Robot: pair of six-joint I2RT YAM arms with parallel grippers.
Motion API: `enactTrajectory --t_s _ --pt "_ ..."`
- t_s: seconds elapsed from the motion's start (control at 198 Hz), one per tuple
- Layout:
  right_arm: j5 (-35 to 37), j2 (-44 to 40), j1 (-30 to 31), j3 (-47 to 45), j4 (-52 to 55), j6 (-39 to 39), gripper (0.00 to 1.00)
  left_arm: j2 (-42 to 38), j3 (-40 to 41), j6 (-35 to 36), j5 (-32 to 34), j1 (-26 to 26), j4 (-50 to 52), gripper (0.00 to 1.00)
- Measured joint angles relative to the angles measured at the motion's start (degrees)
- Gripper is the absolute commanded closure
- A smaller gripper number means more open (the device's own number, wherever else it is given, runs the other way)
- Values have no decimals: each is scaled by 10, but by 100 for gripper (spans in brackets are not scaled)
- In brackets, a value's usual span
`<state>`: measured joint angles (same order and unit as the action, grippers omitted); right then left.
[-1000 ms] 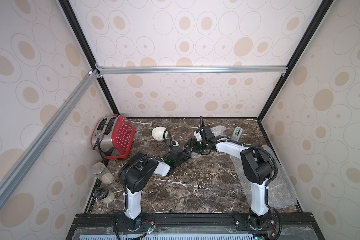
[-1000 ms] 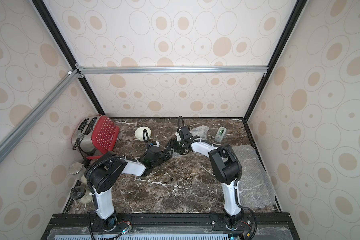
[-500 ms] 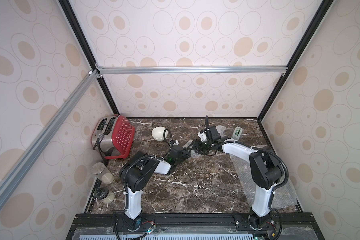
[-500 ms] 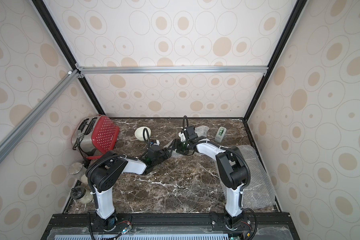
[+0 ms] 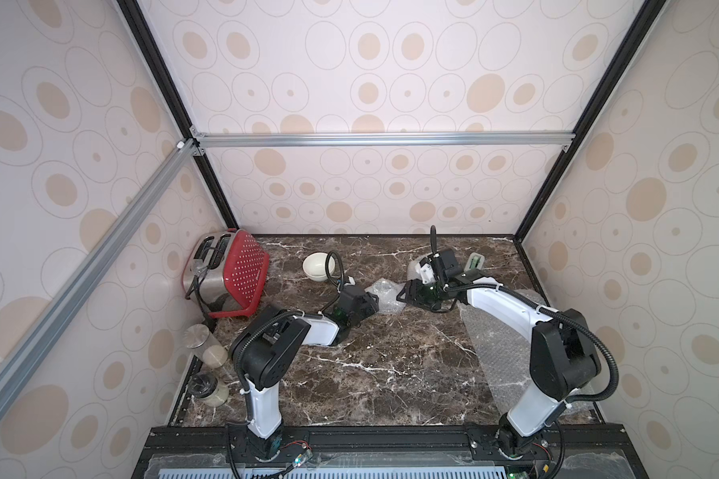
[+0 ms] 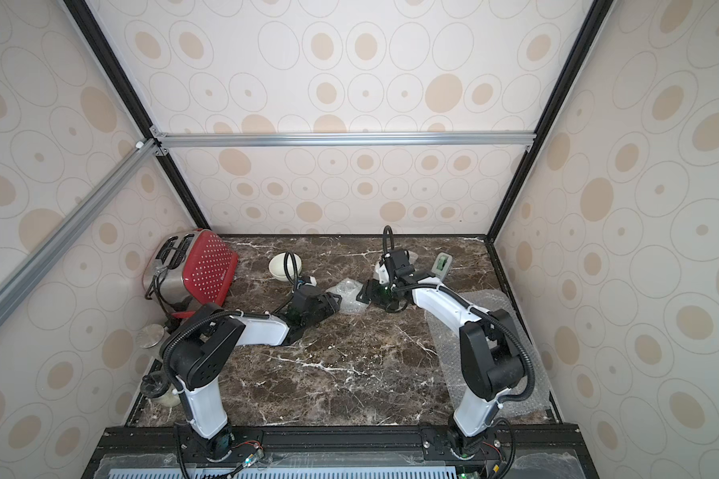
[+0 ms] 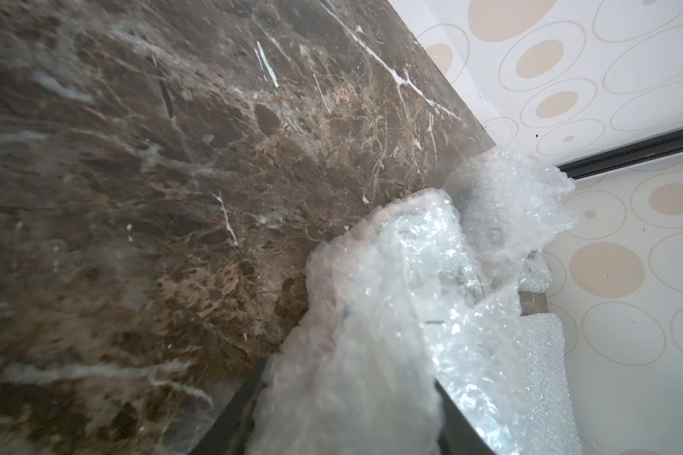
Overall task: Wrap bowls in bubble wrap
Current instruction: Wrap the bowl in bubble wrap.
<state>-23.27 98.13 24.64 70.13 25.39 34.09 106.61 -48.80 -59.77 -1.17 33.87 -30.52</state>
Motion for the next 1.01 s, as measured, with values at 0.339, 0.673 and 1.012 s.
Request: enactTrajectory --t_s 0.339,0.673,1.012 --pt "-7 83 0 3 -47 22 31 4 -8 0 -4 0 13 47" --pt "-22 101 0 28 -75 25 31 9 -14 1 -10 0 22 47" --pt "-4 79 -3 30 -78 30 30 14 -23 1 -15 0 26 46"
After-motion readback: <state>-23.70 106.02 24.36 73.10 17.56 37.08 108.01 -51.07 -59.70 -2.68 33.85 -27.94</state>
